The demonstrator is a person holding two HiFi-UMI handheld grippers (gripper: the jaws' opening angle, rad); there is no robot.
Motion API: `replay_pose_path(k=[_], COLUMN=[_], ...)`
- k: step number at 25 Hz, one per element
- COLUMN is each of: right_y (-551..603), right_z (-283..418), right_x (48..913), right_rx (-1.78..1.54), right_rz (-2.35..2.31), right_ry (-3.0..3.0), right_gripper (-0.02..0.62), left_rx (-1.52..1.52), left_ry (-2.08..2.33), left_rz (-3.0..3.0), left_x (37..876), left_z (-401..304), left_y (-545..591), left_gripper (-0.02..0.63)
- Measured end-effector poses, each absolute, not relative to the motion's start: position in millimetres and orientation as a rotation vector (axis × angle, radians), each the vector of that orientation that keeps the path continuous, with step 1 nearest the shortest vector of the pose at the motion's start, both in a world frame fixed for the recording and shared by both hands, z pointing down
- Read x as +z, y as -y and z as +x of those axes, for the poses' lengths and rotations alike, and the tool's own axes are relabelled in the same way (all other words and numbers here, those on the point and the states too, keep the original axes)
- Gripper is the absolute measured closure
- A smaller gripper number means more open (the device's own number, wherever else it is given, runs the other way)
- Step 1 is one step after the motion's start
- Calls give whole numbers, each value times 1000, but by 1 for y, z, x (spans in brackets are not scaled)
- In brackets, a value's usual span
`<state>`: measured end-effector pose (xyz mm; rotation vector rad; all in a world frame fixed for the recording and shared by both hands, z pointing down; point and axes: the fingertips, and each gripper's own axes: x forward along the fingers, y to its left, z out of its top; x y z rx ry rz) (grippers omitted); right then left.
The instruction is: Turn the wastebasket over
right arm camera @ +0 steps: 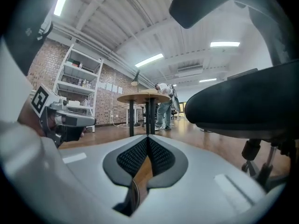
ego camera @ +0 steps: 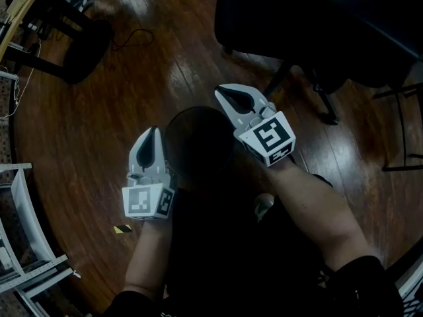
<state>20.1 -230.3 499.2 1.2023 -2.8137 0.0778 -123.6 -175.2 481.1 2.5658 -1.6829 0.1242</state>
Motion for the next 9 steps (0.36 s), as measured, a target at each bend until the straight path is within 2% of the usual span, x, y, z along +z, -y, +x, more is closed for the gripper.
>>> replay_pose_path(k=[9], right_y=[244], right_z=[27], right_x=[491], right_rx=[43], right_rz=[1259], right_ry=[2817], right_gripper=[594], left_rx=[163], left_ry=[1670], left_rz=[2569], left_x=[482], left_z=[-121], left_y=[175], left_gripper=[606])
